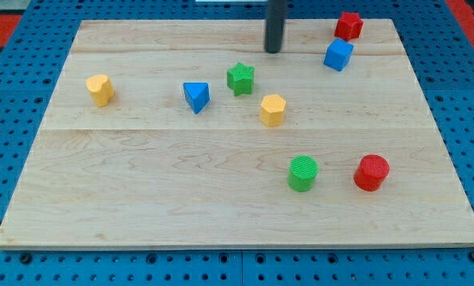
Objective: Push the green star right and down a bit
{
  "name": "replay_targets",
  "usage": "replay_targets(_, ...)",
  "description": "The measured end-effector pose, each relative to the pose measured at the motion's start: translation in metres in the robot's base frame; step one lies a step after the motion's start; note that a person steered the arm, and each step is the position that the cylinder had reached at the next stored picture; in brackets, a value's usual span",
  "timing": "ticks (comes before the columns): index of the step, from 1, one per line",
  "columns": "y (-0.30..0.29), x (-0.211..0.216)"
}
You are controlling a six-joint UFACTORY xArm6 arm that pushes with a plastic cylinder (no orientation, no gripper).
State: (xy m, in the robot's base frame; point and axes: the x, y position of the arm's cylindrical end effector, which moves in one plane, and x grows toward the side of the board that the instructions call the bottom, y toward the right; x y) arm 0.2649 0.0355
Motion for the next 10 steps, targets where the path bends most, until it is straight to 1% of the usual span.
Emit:
replay_targets(1,-0.046,0.004)
replay_targets(2,-0.078,0.023)
replay_targets(3,-0.093,0.045)
replay_targets(4,-0.094,0.058)
replay_targets(5,-0.086,0.065)
replay_targets(8,-0.041,0.066)
replay_targets(10,-0.011,0.078)
